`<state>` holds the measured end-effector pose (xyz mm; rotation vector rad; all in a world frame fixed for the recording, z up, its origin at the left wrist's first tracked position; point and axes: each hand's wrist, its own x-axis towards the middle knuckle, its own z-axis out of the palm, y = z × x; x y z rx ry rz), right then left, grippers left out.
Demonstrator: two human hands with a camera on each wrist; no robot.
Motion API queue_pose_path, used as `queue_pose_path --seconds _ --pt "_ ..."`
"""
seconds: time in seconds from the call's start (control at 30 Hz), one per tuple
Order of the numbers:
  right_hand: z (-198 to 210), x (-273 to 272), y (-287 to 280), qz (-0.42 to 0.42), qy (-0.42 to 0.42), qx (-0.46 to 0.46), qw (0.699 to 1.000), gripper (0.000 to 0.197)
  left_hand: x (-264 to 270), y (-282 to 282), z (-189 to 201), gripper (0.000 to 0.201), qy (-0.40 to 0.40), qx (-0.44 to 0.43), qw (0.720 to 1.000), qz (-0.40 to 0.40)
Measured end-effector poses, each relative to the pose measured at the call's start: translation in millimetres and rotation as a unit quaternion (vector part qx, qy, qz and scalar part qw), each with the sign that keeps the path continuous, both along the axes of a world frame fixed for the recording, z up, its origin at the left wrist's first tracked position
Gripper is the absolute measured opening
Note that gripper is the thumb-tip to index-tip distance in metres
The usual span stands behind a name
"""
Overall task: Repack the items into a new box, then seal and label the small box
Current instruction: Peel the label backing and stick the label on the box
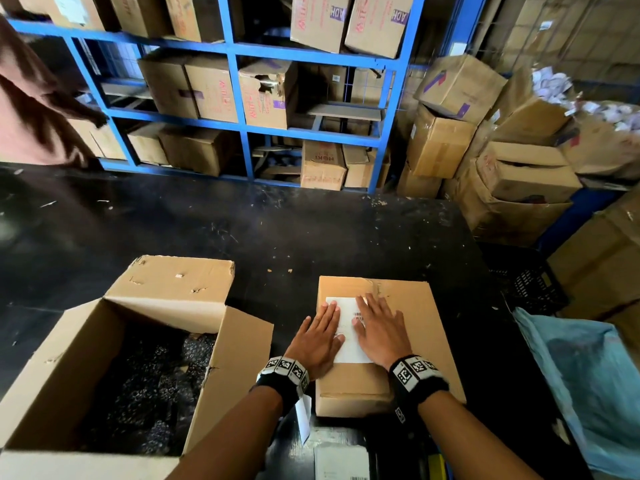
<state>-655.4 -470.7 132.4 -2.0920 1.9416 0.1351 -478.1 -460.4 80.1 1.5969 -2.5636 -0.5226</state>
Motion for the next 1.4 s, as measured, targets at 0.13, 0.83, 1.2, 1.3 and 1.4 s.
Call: queue_pose_path --seconds 0.13,0.83,1.2,1.3,1.4 --pt "-6 0 -4 -0.001 0.001 0.04 0.999 0.064 0 -1 -1 0.063 0.001 -0.002 1.0 0.0" --pt "-5 -8 46 0.01 0.023 0.115 0.993 0.065 0 -8 -4 0.064 -0.007 0.014 1.0 -0.009" --pt "-3 -16 97 0.011 0.013 0.115 0.993 0.062 -2 -5 1 0.065 -0.03 0.016 0.999 -0.007" --pt "-3 -18 105 0.013 0.004 0.122 0.992 0.062 -2 -4 1 0.065 -0.034 0.017 0.999 -0.008" --pt "-1 -19 109 0.009 -0.016 0.126 0.992 0.062 -3 -4 3 0.065 -0.052 0.026 0.998 -0.011"
